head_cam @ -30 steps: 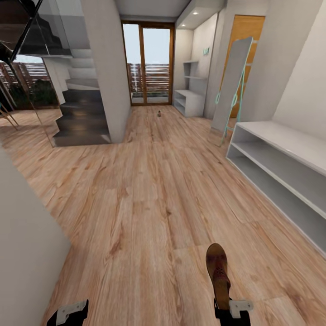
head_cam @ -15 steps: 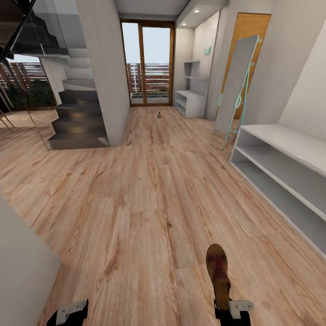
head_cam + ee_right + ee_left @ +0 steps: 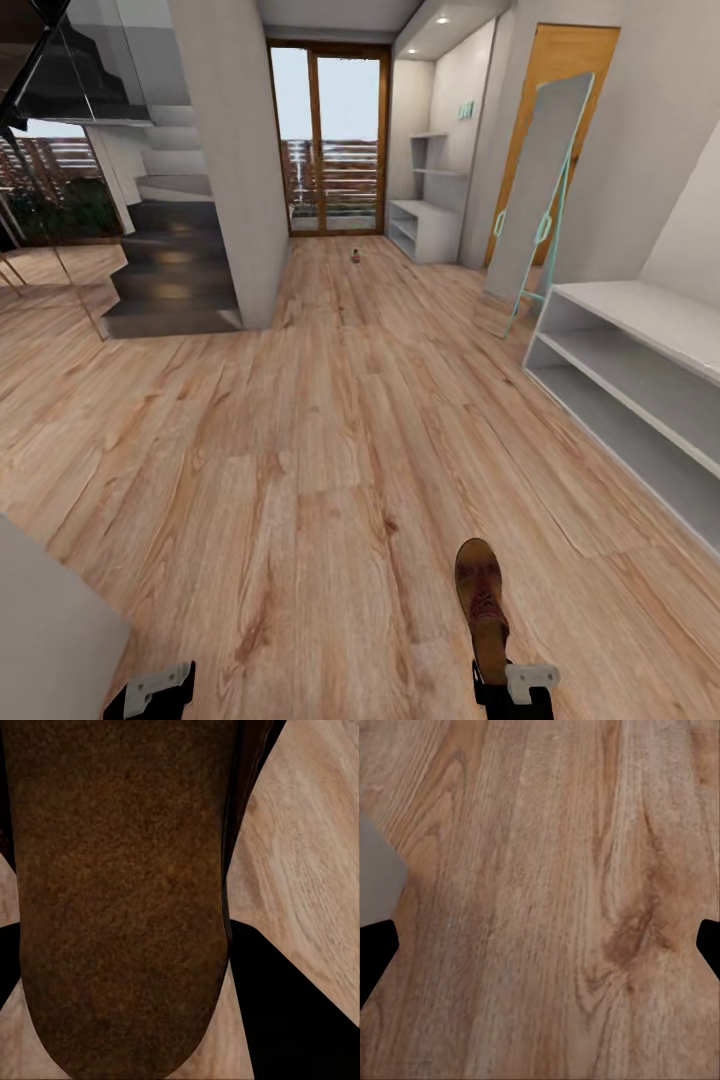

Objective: Pick up the two gym shoes and the two sandals from the corridor floor and place them onto the hallstand (shoe rack) in the corridor, making sure they are on the rack and not on the floor. Arrange them so the two gym shoes are next to each other and the two sandals are next to each other.

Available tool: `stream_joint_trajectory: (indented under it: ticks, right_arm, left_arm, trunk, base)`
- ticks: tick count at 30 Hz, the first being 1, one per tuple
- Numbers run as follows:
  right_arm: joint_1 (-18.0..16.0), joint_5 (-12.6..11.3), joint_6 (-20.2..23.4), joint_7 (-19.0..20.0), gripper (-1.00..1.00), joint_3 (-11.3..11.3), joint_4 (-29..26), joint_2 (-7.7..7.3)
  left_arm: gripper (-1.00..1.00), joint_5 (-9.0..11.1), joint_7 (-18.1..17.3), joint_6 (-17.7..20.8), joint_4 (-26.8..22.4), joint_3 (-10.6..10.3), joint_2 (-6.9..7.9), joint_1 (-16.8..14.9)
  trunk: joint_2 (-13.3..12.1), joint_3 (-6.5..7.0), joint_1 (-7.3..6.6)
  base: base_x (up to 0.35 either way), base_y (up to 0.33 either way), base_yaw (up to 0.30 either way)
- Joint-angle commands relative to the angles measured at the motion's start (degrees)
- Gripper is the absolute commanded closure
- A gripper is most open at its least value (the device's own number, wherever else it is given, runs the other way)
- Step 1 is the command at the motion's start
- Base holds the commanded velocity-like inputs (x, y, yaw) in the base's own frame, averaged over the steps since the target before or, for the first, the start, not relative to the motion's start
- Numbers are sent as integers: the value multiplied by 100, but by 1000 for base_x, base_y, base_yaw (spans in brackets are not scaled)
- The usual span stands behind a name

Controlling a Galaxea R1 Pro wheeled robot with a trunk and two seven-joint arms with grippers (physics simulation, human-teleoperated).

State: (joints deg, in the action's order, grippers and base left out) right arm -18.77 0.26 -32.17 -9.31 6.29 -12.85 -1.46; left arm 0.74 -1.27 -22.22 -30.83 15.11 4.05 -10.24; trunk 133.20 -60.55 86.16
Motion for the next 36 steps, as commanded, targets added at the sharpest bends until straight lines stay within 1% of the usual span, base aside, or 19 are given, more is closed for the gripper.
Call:
stream_joint_trajectory:
  ticks: [1, 8, 22, 36]
  right_arm:
    - [-3, -9, -9, -45, 100, 48, 2, -4]
    - [-3, -9, -17, -45, 100, 48, 2, -4]
    - [-3, -48, -15, -69, 100, 14, -23, -4]
    - [-3, -37, -9, -62, 100, 17, -16, -14]
  left_arm:
    - [-100, 5, -13, -19, 7, 9, -1, -4]
    - [-100, -11, -13, -19, 7, 9, -1, -2]
    - [-100, -17, -13, -19, 7, 9, -1, -2]
    - [-100, -2, -13, -19, 17, 9, -1, 1]
  trunk:
    - [1, -4, 2]
    - [1, -4, 2]
    - [1, -4, 2]
    - [1, -4, 2]
  base:
    - [292, 195, 0]
    - [316, 79, 0]
    - [338, 3, 0]
    - [339, 0, 0]
